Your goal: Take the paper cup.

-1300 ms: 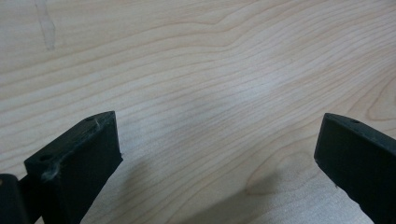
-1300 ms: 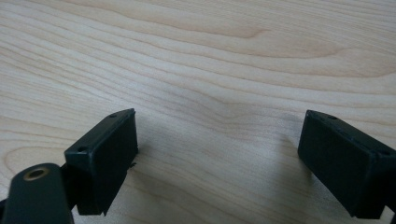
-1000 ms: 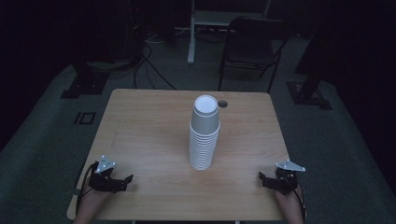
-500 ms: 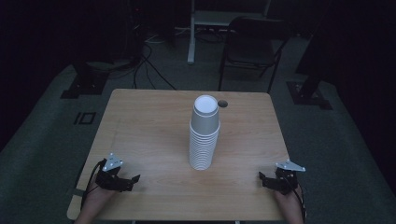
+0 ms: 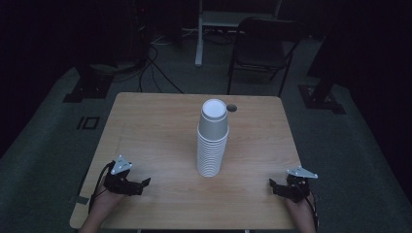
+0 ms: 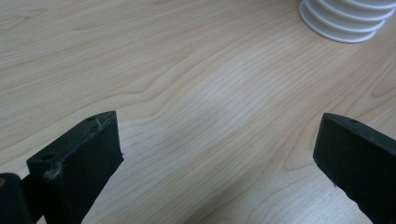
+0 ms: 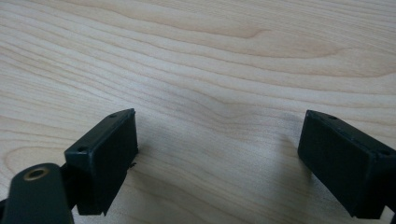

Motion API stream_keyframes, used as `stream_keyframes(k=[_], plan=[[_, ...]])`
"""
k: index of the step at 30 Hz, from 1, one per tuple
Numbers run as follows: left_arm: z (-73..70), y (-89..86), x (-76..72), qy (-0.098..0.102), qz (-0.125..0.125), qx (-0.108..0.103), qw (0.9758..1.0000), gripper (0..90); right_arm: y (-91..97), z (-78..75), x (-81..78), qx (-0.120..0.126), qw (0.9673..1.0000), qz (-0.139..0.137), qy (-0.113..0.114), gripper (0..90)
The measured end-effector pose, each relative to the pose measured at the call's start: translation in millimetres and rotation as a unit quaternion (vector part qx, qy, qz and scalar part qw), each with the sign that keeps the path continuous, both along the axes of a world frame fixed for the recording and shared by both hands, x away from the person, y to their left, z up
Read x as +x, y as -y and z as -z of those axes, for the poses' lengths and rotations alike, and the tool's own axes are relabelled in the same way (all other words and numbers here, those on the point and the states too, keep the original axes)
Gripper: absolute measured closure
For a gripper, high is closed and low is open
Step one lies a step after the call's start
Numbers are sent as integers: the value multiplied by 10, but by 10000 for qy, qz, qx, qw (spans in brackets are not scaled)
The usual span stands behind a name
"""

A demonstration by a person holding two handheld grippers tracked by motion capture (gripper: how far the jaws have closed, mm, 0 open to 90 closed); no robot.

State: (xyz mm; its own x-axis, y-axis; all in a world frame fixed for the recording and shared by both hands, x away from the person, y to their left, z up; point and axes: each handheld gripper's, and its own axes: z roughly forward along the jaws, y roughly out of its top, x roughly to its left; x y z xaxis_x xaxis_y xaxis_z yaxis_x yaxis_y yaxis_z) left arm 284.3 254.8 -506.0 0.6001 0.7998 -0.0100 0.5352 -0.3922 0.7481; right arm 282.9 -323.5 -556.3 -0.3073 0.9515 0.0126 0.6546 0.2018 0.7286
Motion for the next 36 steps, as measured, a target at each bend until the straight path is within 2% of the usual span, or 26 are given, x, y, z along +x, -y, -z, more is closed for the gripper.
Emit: stream_keyframes(k=[5,7,11,13,15,17,20,23,25,31,36], plan=[[-33,71,9,6,123,-32,9999,11,0,0,-1,0,10000,2,-2,113],[-55,87,15,-14,177,-124,9998,11,-1,0,-1,3,10000,2,0,113],[-118,156,29,72,313,-226,9992,11,-1,0,-1,3,10000,2,-1,113],[-147,205,47,60,407,-205,9989,11,-1,0,-1,6,10000,6,-2,113],[-162,254,67,142,450,-177,9987,11,-1,0,0,5,10000,3,0,113],[-174,297,99,125,518,-236,9983,11,-1,0,0,4,10000,3,-1,113],[-192,341,121,122,624,-202,9978,11,-1,0,-1,5,10000,4,-2,113],[-272,440,162,178,772,-336,9963,11,-1,0,-1,6,10000,6,-2,113],[-316,494,184,227,847,-318,9956,11,-1,0,0,5,10000,3,0,113],[-446,627,247,304,1063,-460,9928,12,-1,0,-1,5,10000,4,-1,113],[-557,769,289,397,1333,-637,9882,11,-1,0,-1,4,10000,4,-3,113]])
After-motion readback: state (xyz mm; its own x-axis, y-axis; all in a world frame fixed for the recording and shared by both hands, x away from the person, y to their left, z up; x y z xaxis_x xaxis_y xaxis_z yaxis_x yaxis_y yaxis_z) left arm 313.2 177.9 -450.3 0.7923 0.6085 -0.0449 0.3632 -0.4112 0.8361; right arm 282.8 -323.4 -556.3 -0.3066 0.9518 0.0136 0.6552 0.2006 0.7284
